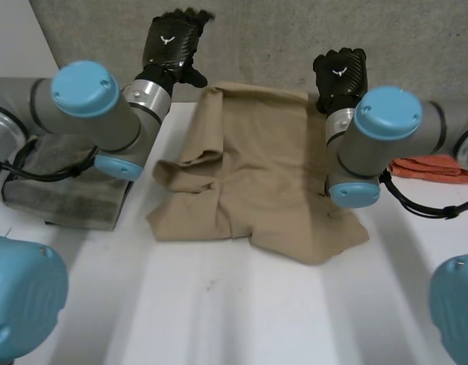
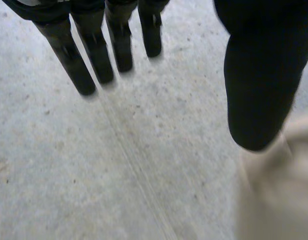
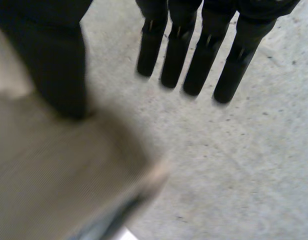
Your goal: Fold the laundry.
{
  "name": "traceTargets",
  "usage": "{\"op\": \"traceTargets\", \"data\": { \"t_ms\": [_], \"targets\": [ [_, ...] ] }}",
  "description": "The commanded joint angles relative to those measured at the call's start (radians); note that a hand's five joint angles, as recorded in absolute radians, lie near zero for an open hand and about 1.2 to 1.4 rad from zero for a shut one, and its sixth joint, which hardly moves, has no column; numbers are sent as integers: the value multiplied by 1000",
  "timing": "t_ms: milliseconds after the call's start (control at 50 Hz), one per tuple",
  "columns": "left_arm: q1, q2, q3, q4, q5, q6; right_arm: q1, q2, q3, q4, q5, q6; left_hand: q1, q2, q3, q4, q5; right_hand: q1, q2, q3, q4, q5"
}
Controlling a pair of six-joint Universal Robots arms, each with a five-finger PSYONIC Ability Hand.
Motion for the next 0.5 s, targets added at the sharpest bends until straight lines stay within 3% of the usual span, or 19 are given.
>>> {"op": "traceTargets", "data": {
  "t_ms": [20,80,160,320,440,500],
  "targets": [
    [-20,-15,47,39,-54,-9,5,61,-71,-55,20,-116,-72,-159,-177,-167,-157,-417,-435,-452,-457,-429],
    [-23,43,6,30,-112,-5,2,-5,-28,-25,15,-115,-68,-155,-173,-163,-153,-417,-435,-452,-457,-429],
    [-23,207,-162,-22,-129,1,-4,-124,70,40,-29,-115,-24,-111,-129,-120,-109,-417,-435,-452,-457,-429],
    [-25,560,-648,-144,-123,7,-65,-422,393,221,-238,-125,193,106,87,97,108,-417,-435,-452,-457,-429],
    [-25,682,-940,-238,-120,7,-137,-537,605,397,-302,-122,273,186,167,177,188,-410,-428,-445,-450,-422],
    [-25,688,-1052,-246,-120,10,-167,-562,717,471,-333,-125,261,174,156,166,176,-284,-302,-318,-323,-296]
  ]
}}
